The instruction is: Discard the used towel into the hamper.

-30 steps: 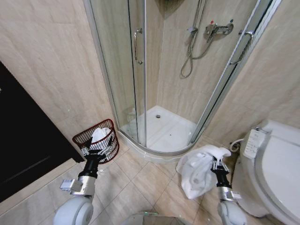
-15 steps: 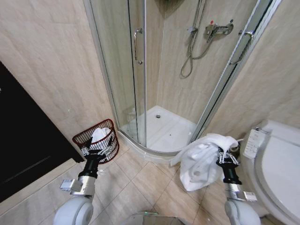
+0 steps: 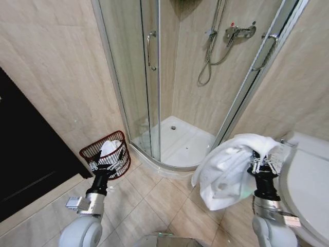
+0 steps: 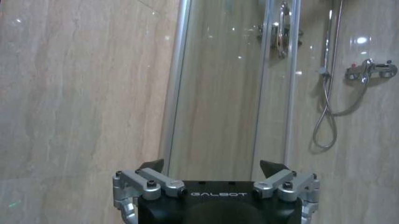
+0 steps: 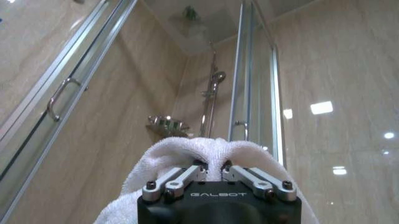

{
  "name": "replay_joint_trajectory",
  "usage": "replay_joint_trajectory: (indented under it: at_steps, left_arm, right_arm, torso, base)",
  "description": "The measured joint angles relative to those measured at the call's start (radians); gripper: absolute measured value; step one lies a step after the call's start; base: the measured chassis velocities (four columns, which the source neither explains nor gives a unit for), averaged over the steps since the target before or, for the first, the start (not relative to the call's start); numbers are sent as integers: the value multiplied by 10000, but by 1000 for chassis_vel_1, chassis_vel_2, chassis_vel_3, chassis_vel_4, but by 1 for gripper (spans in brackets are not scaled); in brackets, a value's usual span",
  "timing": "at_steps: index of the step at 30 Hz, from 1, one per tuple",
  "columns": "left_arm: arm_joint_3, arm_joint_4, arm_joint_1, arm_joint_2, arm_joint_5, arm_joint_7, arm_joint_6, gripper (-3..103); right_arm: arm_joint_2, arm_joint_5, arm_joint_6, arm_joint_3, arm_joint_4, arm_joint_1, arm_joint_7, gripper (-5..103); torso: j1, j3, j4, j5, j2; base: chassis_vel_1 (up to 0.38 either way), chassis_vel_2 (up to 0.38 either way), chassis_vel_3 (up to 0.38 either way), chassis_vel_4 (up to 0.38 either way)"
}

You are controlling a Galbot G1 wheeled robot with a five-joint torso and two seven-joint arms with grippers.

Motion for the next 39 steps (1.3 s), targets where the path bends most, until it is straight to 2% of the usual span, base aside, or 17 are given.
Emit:
replay_joint_trajectory:
  at_steps: [8,18,39]
  left_arm:
    - [0,0,0,0,1,0,0,100]
    - [0,0,0,0,1,1,0,100]
    - [0,0,0,0,0,0,0,100]
  right_arm:
    - [-21,74,162,366,520,-159,343,8]
    - [-57,210,122,574,1482,-470,416,8]
    - [-121,475,386,987,2070,-457,330,8]
  torso:
    - [0,0,-1,-1,0]
    - [5,9,-2,-2,12]
    - [287,412,-1,-1,703]
  base:
    - [0,0,0,0]
    - [0,0,0,0]
    - [0,0,0,0]
